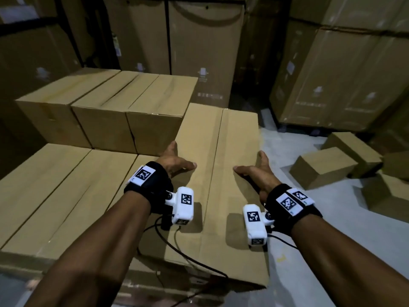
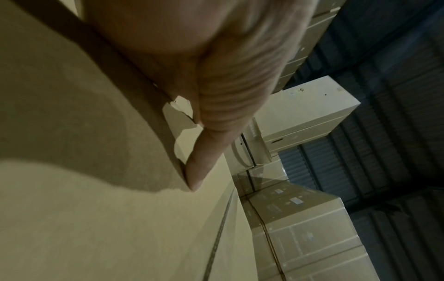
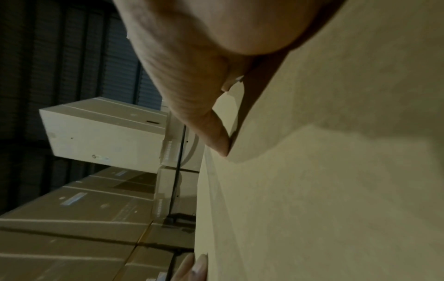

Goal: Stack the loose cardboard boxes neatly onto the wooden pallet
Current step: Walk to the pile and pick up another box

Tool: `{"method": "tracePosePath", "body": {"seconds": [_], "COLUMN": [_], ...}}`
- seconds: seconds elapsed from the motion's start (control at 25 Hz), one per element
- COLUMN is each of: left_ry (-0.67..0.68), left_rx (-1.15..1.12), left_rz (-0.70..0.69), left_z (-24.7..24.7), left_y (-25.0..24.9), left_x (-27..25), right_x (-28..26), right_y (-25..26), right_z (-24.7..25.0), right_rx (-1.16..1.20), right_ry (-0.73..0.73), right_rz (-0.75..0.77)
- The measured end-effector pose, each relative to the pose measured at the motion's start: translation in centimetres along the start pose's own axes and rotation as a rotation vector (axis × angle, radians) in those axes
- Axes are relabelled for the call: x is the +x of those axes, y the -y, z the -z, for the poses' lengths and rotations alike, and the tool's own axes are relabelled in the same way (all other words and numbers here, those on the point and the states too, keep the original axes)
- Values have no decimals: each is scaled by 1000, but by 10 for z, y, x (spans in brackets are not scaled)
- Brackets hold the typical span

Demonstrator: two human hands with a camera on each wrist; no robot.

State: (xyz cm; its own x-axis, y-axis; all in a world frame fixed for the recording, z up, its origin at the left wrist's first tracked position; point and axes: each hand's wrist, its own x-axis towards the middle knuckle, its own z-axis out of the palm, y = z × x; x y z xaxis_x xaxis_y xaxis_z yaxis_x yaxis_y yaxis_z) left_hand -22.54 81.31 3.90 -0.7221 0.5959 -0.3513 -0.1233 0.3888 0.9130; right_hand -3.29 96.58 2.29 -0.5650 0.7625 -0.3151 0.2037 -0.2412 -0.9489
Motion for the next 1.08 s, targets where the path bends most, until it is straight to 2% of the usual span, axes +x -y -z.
{"method": "tracePosePath", "body": {"seconds": [0.24, 0.48, 0.76, 1.08], "left_ry": [123, 214, 247, 211], "left_rx": [110, 150, 83, 106], "left_rz": [-55, -47, -11, -24], "left_z": [27, 49, 52, 32], "left_y": [-4, 0, 1, -13], "left_x": [44, 75, 105, 139], "right_x": [18, 20, 44, 92], "right_y": [4, 5, 8, 20], "right_z": [-37, -66, -75, -57], "right_rx": [22, 14, -23, -3], "right_ry": [-107, -187, -228, -183], "right_rz": [-35, -47, -83, -68]}}
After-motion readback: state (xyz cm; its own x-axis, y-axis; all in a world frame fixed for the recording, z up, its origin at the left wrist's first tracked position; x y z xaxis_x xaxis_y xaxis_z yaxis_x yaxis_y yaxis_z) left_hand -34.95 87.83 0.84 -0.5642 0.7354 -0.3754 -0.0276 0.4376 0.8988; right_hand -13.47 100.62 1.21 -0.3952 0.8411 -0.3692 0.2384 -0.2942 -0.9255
